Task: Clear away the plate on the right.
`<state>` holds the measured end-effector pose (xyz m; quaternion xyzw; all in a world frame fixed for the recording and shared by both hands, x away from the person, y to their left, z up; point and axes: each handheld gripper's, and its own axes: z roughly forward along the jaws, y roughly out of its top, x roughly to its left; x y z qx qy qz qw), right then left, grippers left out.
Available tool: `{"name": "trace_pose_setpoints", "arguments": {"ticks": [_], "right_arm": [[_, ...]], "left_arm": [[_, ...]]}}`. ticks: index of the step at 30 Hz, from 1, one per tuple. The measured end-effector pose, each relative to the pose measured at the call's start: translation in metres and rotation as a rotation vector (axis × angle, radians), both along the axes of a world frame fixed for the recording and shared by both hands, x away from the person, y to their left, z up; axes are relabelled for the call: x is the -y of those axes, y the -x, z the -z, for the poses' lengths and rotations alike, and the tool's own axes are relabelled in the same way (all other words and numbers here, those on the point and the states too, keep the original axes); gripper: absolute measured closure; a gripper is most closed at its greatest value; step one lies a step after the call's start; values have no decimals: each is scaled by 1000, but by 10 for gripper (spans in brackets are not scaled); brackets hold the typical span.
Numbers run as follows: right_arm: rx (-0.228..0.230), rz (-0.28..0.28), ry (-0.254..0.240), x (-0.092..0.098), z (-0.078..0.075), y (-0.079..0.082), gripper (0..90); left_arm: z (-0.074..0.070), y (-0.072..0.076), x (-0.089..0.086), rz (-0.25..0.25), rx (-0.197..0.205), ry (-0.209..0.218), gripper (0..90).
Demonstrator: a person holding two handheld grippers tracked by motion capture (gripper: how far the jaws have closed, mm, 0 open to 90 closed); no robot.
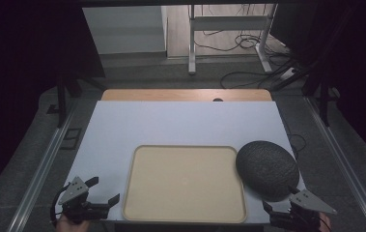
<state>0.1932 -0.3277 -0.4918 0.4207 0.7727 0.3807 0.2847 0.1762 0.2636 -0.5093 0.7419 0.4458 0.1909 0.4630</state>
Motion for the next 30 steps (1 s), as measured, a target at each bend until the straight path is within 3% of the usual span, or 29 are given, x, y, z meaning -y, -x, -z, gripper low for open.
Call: {"name": "trace_pose_setpoints", "arguments": {"ticks": [7,30], "right_arm": [[-12,-8,39,-6,4,-3,0],[-26,-30,75,-11,6,-4,0]], "left_arm": [[1,-1,2,21,4,-5,0],[1,-2,3,23,-25,1,0]]}}
